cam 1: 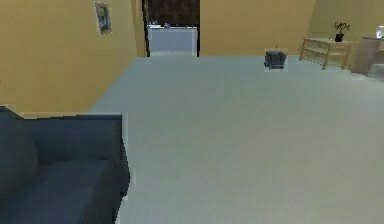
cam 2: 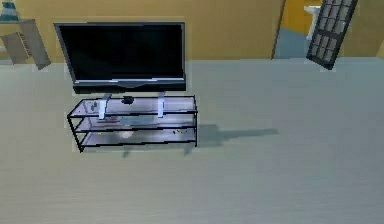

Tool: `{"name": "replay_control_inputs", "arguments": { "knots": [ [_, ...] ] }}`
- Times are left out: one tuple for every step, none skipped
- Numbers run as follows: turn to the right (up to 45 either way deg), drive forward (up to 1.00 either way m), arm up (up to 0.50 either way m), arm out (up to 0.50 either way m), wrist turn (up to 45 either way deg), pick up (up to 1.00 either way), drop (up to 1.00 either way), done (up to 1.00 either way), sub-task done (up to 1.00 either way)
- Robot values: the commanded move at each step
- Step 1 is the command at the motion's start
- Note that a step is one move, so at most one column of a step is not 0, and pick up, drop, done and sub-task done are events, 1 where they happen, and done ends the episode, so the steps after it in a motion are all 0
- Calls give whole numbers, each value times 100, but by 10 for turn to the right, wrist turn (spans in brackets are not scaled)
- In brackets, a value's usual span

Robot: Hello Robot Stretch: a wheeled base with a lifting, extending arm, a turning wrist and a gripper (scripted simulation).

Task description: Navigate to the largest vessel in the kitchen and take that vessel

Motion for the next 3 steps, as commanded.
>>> {"name": "replay_control_inputs", "arguments": {
  "knots": [
    [0,100,0,0,0,0,0,0,0],
    [0,100,0,0,0,0,0,0,0],
    [-30,0,0,0,0,0,0,0,0]
  ]
}}
